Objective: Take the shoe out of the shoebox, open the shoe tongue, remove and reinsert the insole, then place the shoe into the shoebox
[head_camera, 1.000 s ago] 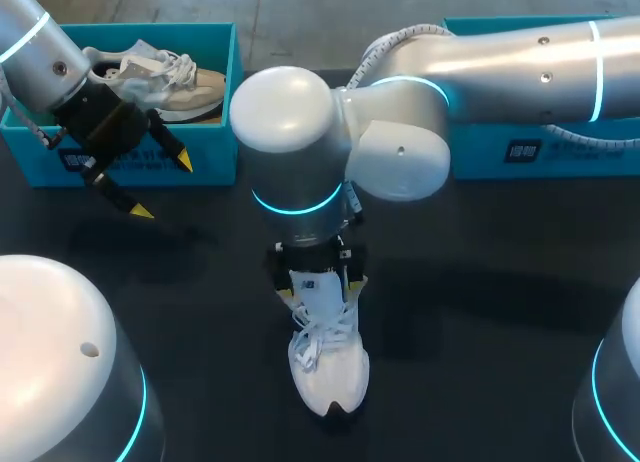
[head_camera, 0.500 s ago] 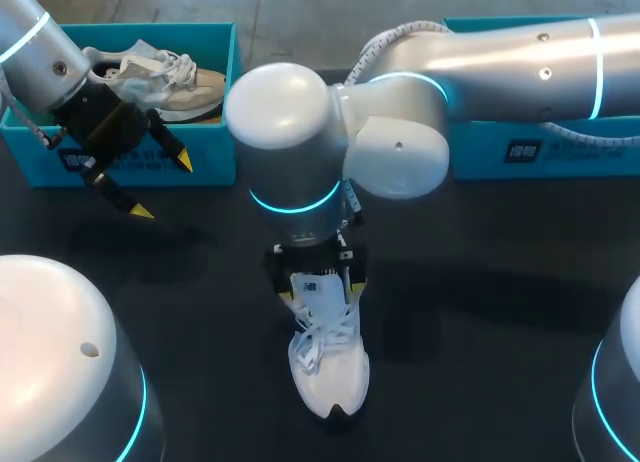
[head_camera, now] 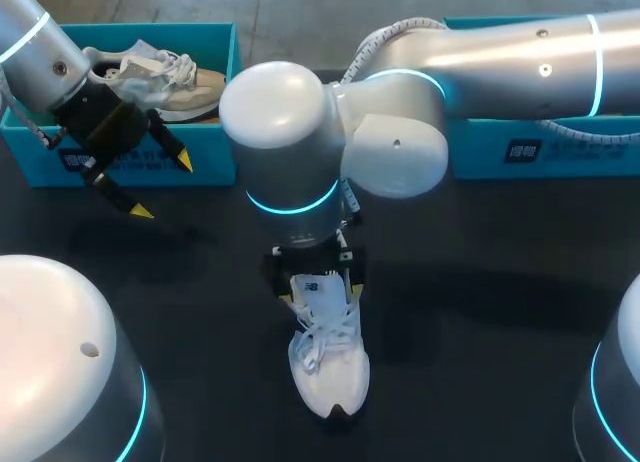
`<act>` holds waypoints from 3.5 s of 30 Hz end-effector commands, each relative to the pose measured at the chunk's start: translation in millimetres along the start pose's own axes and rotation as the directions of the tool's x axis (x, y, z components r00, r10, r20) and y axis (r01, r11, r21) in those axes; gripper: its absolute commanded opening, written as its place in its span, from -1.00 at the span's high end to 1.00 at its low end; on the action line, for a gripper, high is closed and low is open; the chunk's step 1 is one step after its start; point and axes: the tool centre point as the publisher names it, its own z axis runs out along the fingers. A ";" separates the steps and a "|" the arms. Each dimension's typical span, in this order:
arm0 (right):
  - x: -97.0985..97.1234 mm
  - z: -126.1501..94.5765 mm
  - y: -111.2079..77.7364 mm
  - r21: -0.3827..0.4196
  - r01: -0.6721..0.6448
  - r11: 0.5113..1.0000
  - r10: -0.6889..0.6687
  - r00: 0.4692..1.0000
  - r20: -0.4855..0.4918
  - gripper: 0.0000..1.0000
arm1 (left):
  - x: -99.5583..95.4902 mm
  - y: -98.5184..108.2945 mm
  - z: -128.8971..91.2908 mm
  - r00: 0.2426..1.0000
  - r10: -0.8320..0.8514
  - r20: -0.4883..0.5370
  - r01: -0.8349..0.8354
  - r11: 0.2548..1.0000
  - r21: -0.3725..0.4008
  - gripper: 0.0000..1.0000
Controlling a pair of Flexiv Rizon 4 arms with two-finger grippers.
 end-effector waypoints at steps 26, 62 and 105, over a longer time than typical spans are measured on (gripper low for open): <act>1.0 -15.1 -23.8 -0.007 -0.362 0.932 0.362 0.932 0.032 -1.00 | 0.7 -0.5 -0.5 1.000 0.000 -0.001 0.000 1.000 -0.003 -1.00; 3.3 -66.2 -77.3 -0.062 -0.469 0.881 0.473 0.879 0.066 0.07 | 0.7 -0.5 -0.5 1.000 0.000 -0.001 0.000 1.000 -0.003 -1.00; -22.7 -1.6 3.6 -0.036 -0.369 0.929 0.368 0.929 -0.021 0.44 | 0.7 -0.5 -0.5 1.000 0.000 -0.001 0.000 1.000 -0.003 -1.00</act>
